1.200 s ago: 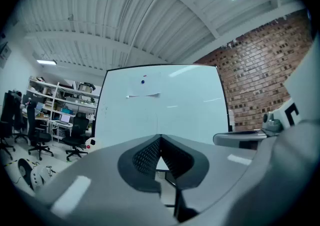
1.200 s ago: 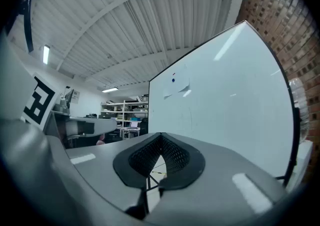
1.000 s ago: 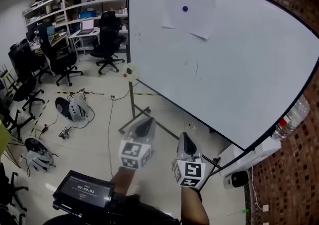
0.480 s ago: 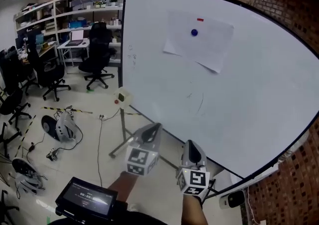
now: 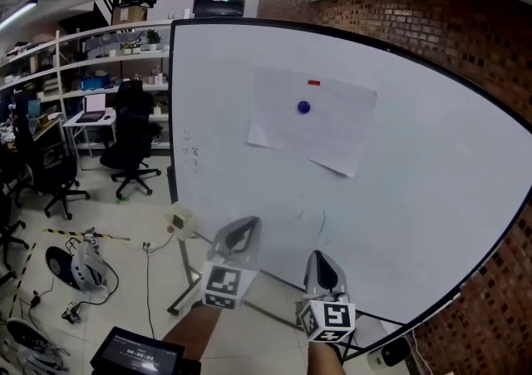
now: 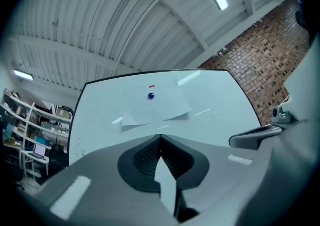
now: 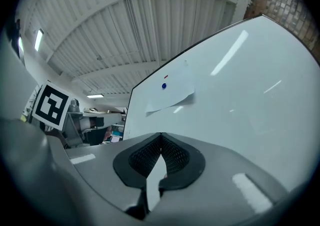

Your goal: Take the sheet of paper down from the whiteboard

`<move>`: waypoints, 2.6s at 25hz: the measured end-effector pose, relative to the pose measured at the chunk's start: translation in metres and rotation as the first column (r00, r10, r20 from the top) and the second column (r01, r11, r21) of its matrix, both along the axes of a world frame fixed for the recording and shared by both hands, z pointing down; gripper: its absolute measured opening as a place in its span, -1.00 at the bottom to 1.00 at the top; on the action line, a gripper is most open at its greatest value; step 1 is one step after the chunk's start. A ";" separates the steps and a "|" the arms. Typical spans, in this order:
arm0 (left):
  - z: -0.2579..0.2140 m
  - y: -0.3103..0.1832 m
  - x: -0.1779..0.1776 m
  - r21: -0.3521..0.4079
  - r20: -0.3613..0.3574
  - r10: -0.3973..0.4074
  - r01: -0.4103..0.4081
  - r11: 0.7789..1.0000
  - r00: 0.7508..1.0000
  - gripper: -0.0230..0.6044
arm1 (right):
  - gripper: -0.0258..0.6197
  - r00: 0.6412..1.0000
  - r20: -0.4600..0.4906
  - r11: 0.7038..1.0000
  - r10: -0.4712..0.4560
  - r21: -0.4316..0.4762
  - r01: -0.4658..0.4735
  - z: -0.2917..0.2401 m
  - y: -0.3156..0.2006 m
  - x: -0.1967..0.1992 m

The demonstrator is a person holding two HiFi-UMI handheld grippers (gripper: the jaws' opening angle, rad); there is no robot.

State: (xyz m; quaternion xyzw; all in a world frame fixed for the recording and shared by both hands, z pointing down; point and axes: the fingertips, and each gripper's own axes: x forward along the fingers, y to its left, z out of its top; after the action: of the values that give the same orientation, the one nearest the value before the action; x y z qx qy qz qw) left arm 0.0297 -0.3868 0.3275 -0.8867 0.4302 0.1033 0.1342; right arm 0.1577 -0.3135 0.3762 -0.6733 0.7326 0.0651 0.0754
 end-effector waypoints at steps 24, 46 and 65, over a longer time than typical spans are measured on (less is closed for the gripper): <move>-0.192 -0.098 0.067 0.394 0.412 -0.186 0.009 0.919 0.892 -0.36 | -0.65 0.923 0.203 0.937 -0.329 0.192 0.292 -0.127 -0.039 0.071; -0.211 -0.121 0.096 0.266 0.412 0.045 -0.168 0.949 0.910 -0.54 | -0.25 0.909 0.237 0.939 -0.344 0.114 0.325 -0.189 -0.091 0.057; -0.202 -0.124 0.099 0.277 0.425 0.097 -0.232 0.933 0.900 -0.54 | -0.88 0.919 0.286 0.960 -0.272 0.152 0.236 -0.190 -0.114 0.065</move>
State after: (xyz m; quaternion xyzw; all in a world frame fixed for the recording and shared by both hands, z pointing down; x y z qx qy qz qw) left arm 0.1284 -0.5113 0.1257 -0.8885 0.2929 -0.0027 0.3532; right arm 0.2223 -0.4278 0.1862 -0.5690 0.7884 -0.0078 0.2337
